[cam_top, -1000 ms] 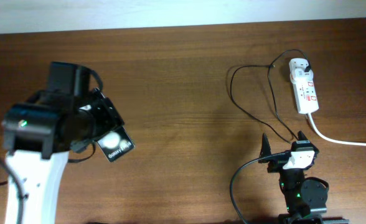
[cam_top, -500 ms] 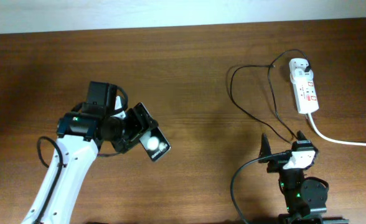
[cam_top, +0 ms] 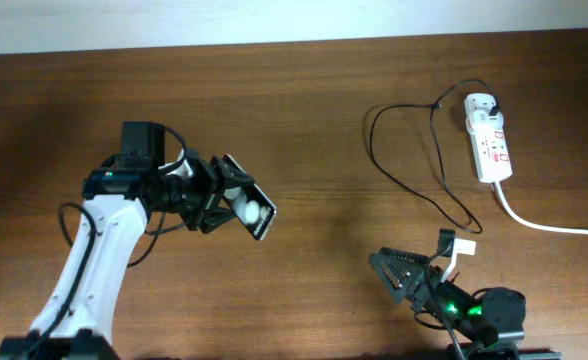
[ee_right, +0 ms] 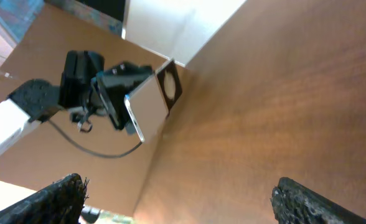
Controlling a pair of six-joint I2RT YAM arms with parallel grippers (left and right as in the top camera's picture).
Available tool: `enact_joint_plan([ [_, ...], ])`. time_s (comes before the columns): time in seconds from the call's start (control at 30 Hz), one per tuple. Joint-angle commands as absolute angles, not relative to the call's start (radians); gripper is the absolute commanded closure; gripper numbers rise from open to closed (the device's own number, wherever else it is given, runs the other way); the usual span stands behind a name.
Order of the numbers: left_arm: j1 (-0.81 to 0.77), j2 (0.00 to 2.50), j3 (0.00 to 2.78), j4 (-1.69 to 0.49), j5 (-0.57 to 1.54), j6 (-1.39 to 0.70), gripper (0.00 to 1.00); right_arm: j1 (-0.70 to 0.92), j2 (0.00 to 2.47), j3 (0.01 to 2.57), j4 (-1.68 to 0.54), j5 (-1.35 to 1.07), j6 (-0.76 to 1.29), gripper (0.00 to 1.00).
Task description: Plug charger to phone and switch on socket
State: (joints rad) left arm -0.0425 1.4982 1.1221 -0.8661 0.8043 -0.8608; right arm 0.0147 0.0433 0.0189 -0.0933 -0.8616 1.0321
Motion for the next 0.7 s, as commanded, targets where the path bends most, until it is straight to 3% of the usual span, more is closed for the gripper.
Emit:
enact_joint_plan([
  [0.0,-0.038,1.532,1.122,-0.846,1.050,-0.813,0.36,0.013,0.125,0.062,-0.189,-0.906,1.034,0.01],
  [0.17,-0.038,1.532,1.122,-0.845,1.108,-0.813,0.35,0.014,0.299,0.281,-0.332,-0.883,0.948,0.01],
  [0.27,-0.038,1.532,1.122,-0.845,1.066,-0.813,0.36,0.072,0.432,0.500,-0.551,-0.673,0.719,0.01],
  [0.3,-0.038,1.532,1.122,-0.845,1.050,-0.813,0.35,0.162,0.498,0.574,-0.569,-0.565,0.664,0.01],
  [0.5,-0.038,1.532,1.122,-0.845,1.024,-0.814,0.36,0.621,0.668,0.595,-0.334,-0.118,0.670,0.01],
  [0.67,-0.038,1.532,1.122,-0.845,1.025,-0.814,0.35,0.840,0.896,0.597,-0.024,-0.013,0.734,0.01],
])
